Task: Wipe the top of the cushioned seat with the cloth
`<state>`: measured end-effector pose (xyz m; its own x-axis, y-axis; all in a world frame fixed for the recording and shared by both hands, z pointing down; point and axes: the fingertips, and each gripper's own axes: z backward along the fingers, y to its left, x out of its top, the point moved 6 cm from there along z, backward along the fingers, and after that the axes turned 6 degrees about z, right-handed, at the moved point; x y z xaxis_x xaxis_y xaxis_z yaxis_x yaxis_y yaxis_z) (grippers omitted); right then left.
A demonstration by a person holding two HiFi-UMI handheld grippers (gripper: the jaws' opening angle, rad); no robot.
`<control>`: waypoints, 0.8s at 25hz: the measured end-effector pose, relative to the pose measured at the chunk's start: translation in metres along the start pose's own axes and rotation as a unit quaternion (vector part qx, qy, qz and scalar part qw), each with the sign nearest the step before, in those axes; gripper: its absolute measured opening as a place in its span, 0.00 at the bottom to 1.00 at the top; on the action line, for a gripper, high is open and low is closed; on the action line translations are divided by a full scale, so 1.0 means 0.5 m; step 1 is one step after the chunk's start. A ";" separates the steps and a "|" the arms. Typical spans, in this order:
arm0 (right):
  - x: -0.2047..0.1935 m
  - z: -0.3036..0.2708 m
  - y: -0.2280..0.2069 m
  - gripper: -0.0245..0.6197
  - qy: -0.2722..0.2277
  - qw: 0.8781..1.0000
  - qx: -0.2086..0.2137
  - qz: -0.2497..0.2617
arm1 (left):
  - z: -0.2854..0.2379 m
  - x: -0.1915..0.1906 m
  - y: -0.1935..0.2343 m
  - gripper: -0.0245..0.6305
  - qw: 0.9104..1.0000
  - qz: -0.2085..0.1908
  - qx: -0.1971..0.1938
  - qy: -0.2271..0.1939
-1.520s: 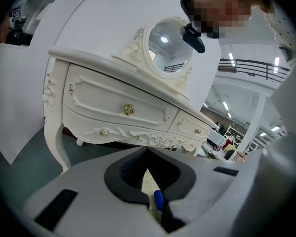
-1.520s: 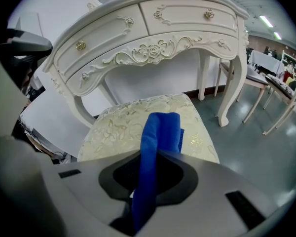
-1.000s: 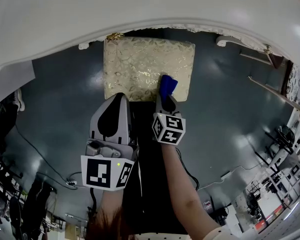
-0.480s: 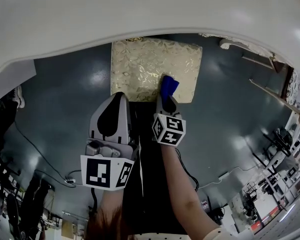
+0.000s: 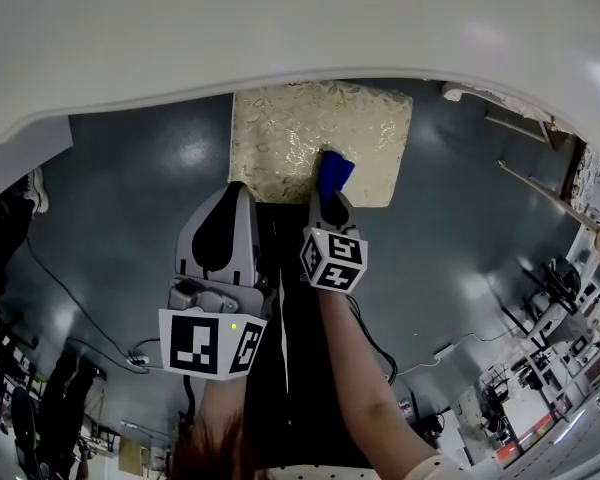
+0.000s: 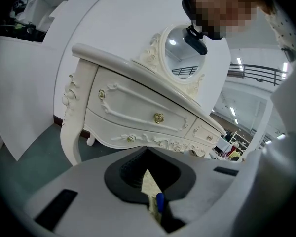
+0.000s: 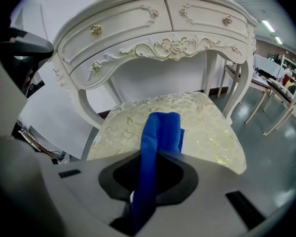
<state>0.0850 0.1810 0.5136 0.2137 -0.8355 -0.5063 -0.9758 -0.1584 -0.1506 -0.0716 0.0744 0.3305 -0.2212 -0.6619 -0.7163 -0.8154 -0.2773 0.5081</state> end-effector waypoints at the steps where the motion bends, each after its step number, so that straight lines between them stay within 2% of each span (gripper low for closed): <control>1: 0.000 -0.001 0.003 0.13 0.000 1.000 0.000 0.000 | 0.001 0.002 0.003 0.04 1.000 0.000 0.000 -0.001; 20: 0.003 -0.019 0.077 0.13 0.002 1.000 0.012 0.016 | 0.015 0.020 0.059 0.04 1.000 0.009 0.011 -0.011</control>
<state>0.0472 0.1688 0.5152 0.1819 -0.8422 -0.5075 -0.9808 -0.1185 -0.1547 -0.1020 0.0645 0.3348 -0.2485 -0.6508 -0.7174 -0.8228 -0.2490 0.5108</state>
